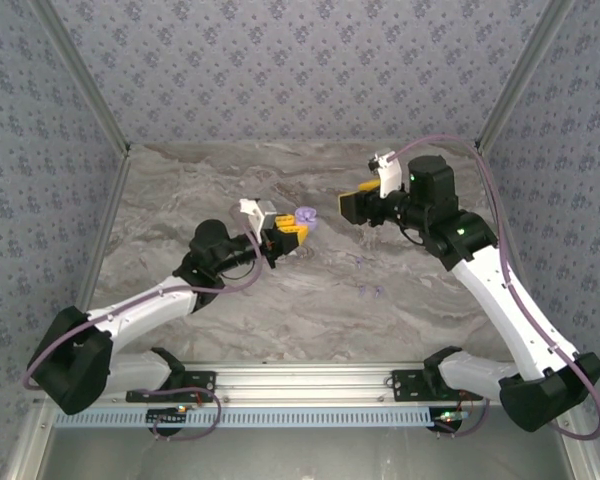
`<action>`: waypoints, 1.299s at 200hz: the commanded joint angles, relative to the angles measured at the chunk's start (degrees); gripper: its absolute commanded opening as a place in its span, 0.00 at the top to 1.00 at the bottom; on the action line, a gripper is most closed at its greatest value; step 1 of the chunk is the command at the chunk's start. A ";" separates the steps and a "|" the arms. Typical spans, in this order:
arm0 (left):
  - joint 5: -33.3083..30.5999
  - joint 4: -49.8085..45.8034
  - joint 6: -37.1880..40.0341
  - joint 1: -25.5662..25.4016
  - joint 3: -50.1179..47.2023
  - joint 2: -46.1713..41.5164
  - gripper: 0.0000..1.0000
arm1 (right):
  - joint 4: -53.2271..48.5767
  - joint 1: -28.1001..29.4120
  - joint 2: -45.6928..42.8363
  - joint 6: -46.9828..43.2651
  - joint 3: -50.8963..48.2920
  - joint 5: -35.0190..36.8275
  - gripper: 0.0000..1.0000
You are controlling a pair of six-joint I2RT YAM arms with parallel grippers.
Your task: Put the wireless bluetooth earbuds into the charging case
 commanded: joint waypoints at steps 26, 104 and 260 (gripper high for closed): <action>-5.12 3.01 8.24 -0.69 2.44 -5.36 1.00 | -6.20 -1.18 1.53 2.33 -0.99 8.14 0.36; -16.60 4.53 12.25 -0.72 -4.75 -17.07 1.00 | -3.29 -1.44 5.52 4.75 -2.03 2.45 0.39; -14.35 2.01 11.43 -0.72 -4.16 -15.86 1.00 | -1.13 15.54 12.91 6.56 19.96 -10.93 0.39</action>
